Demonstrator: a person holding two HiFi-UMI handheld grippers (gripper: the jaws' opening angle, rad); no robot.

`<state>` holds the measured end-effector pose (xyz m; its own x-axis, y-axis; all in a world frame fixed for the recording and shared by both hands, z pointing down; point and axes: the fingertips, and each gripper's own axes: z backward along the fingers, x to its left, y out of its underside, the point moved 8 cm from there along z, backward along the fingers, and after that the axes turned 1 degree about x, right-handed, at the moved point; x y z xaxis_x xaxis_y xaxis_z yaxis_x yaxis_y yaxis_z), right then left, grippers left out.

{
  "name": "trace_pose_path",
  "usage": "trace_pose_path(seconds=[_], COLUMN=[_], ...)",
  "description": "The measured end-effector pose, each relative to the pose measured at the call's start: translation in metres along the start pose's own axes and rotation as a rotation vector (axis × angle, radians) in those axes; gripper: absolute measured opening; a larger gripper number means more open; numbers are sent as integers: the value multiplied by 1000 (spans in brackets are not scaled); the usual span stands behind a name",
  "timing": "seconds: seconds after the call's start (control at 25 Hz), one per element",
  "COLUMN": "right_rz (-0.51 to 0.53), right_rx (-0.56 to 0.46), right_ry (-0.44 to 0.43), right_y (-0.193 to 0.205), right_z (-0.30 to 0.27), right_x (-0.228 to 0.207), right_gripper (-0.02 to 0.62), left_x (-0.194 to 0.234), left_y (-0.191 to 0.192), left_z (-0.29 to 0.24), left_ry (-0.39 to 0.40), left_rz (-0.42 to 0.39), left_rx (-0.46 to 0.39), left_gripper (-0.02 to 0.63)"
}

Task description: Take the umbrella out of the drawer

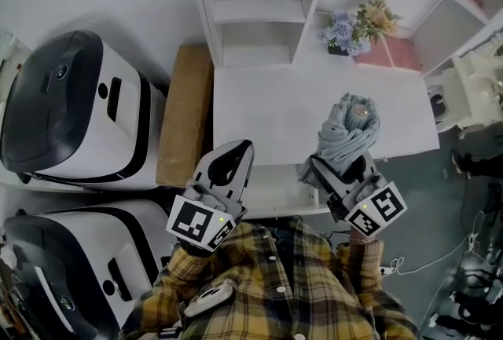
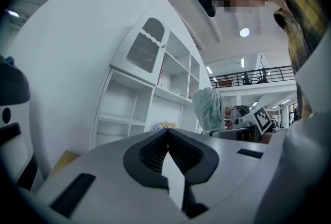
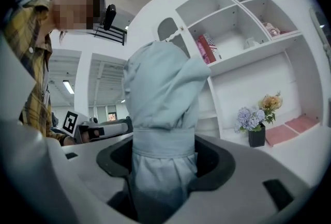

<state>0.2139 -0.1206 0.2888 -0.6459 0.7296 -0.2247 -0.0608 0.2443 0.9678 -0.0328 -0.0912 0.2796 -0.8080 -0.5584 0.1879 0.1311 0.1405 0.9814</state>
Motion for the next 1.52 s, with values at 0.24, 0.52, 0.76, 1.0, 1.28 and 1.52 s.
trace_pose_path(seconds=[0.24,0.52,0.76,1.0,1.28,1.52], right_rz=[-48,-56,-74,-88,-95,-111], right_rx=[-41,-37,-31,-42,-41,-50], right_ry=[38,51,38,34,32,17], right_y=[2,6,11,11,12,13], right_z=[9,11,11,11,12,13], right_x=[-4,-6,-9,-8,-8,-8], right_gripper=[298,299,299,299,299,299], left_x=[-1,0,-2,-2,-4,-4], left_y=[3,5,6,7,8,8], left_z=[-3,-2,-3,0,0,1], left_ry=[25,29,23,12,5,0], left_rz=[6,12,14,14,14,15], left_rx=[2,8,15,22,25,29], left_gripper=[21,21,21,21,21,21])
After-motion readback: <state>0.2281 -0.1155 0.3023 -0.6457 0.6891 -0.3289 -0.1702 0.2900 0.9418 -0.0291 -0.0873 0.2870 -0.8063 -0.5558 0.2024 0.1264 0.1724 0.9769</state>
